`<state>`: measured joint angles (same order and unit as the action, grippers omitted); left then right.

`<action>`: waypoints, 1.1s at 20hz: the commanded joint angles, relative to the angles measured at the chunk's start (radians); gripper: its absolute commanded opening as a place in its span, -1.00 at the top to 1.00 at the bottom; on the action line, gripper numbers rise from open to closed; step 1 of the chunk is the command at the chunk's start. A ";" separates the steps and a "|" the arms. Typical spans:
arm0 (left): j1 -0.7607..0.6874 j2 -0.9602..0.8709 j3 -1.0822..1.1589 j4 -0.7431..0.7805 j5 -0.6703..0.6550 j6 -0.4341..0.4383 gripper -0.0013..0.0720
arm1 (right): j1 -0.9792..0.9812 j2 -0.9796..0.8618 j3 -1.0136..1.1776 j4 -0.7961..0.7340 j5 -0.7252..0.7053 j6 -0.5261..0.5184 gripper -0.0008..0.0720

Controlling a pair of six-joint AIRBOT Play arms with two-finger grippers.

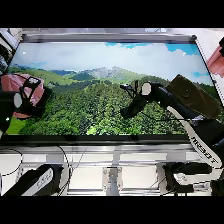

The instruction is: Fold the clothes and pants, and hang the long-sleeved shirts on hangers.

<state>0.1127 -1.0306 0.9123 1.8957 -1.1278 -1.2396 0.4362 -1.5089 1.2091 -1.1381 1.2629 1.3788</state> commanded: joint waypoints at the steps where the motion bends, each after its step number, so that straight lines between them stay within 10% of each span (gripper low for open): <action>1: 0.045 -0.151 0.000 0.128 0.090 -0.041 -0.39 | 0.001 0.000 0.000 0.010 0.001 0.000 0.94; 8: 0.058 -0.237 0.000 0.250 0.255 -0.306 -0.39 | 0.001 0.000 0.000 0.010 0.001 0.000 0.94; 22: 0.106 -0.264 -0.001 0.259 0.290 -0.369 -0.27 | 0.001 0.000 0.000 0.009 -0.001 0.000 0.94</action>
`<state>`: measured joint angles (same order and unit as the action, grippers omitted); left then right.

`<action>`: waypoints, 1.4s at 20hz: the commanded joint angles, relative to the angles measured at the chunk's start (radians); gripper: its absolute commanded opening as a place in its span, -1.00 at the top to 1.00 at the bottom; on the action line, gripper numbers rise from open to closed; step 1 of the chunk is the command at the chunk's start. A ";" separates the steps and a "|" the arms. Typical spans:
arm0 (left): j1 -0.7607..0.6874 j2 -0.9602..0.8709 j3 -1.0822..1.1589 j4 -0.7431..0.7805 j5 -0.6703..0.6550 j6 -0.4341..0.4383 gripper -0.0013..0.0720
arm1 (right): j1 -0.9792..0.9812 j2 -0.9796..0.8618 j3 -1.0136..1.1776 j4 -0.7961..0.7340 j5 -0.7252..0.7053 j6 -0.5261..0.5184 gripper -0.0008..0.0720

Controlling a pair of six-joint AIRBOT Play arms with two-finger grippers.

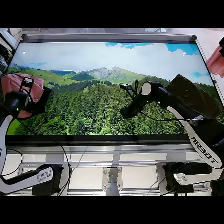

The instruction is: Fold the clothes and pants, and hang the long-sleeved shirts on hangers.

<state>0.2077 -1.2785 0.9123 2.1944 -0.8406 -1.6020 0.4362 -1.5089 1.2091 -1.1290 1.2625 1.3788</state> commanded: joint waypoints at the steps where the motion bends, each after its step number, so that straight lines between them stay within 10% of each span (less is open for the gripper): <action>1: 0.011 -0.028 -0.001 -0.061 0.003 -0.006 -0.26 | 0.001 0.000 0.000 0.000 0.000 0.000 0.94; 4: 0.011 -0.051 -0.001 -0.063 0.003 -0.005 0.91 | 0.001 0.000 0.000 0.000 0.001 0.000 0.94; 10: -0.050 0.209 0.056 -0.111 -0.031 0.192 0.93 | 0.000 0.027 0.020 -0.020 -0.003 -0.081 0.94; 17: -0.243 0.489 0.617 -0.763 -0.184 0.549 0.93 | 0.000 0.298 0.120 -0.125 -0.017 -0.114 0.94; 28: -0.377 0.249 0.875 -1.026 -0.819 0.550 0.92 | 0.000 0.595 0.120 -0.093 0.250 -0.117 0.94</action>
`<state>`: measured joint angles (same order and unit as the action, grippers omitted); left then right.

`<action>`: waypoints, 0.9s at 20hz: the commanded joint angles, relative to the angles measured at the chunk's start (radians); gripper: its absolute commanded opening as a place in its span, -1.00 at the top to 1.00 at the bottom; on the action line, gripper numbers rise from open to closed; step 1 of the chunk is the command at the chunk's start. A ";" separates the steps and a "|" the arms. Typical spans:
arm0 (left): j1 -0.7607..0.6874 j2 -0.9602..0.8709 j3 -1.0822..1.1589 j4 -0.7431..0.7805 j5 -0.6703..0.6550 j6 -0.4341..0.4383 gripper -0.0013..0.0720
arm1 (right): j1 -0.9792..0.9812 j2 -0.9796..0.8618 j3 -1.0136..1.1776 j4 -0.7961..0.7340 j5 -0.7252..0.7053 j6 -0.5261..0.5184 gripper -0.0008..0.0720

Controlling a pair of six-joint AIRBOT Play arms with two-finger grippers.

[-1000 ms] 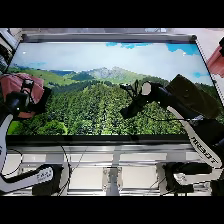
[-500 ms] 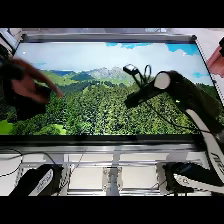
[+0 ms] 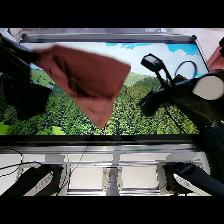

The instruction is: Fold the clothes and pants, and hang the long-sleeved shirts on hangers.

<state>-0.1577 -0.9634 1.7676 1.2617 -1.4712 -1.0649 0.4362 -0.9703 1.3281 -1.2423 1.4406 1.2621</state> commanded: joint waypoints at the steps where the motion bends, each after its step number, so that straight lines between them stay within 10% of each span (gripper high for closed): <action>1: -0.011 -0.088 0.019 -0.117 -0.211 0.026 0.92 | 0.000 0.063 0.001 0.038 0.085 -0.001 0.94; 3: -0.011 -0.121 0.019 -0.145 -0.232 0.034 0.92 | 0.001 0.063 0.000 0.086 0.090 -0.018 0.71; 5: -0.016 -0.148 0.019 -0.168 -0.282 0.056 0.92 | 0.001 0.053 -0.002 0.170 0.062 -0.134 0.03; 8: -0.084 -0.172 0.018 -0.163 -0.316 0.064 0.92 | 0.001 0.011 -0.012 0.231 0.003 -0.366 -0.04; 10: -0.127 -0.178 0.018 -0.146 -0.319 0.063 0.92 | 0.003 -0.049 -0.012 0.249 -0.019 -0.404 -0.57; 18: -0.167 -0.177 0.018 -0.072 -0.336 0.059 0.92 | 0.153 -0.245 -0.012 0.083 -0.129 -0.413 -0.60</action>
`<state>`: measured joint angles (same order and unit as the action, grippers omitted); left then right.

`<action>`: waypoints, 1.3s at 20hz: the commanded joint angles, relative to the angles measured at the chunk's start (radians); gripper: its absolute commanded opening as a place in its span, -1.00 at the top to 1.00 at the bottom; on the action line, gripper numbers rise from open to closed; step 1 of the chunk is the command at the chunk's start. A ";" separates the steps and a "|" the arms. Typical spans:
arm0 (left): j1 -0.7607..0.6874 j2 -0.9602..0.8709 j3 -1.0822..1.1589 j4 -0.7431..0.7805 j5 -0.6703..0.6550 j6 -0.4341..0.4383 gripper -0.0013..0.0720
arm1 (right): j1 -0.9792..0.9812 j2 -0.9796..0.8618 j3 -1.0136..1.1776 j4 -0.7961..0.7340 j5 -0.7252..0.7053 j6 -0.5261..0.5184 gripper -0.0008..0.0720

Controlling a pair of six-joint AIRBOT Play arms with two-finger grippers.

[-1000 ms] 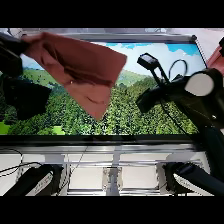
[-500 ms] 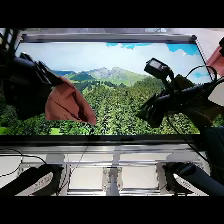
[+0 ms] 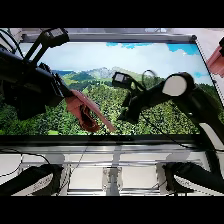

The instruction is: Fold the clothes and pants, and hang the long-sleeved shirts on hangers.

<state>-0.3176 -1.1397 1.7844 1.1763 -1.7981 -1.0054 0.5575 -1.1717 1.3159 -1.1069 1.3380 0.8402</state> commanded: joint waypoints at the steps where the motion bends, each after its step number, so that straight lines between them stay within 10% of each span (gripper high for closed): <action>1: -0.007 -0.002 0.001 0.013 -0.009 0.000 0.92 | 0.033 -0.044 0.000 -0.026 -0.018 0.016 -0.59; 14: -0.007 -0.002 0.001 0.028 0.002 0.000 0.92 | 0.204 -0.047 -0.224 -0.069 -0.397 0.175 -0.52; 26: -0.007 -0.002 0.001 0.028 0.002 0.000 0.92 | 0.309 -0.051 -0.230 -0.020 -0.381 0.203 -0.52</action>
<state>-0.3237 -1.1412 1.7844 1.2037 -1.7962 -1.0058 0.8509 -1.2221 1.0863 -1.1133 0.9638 1.0218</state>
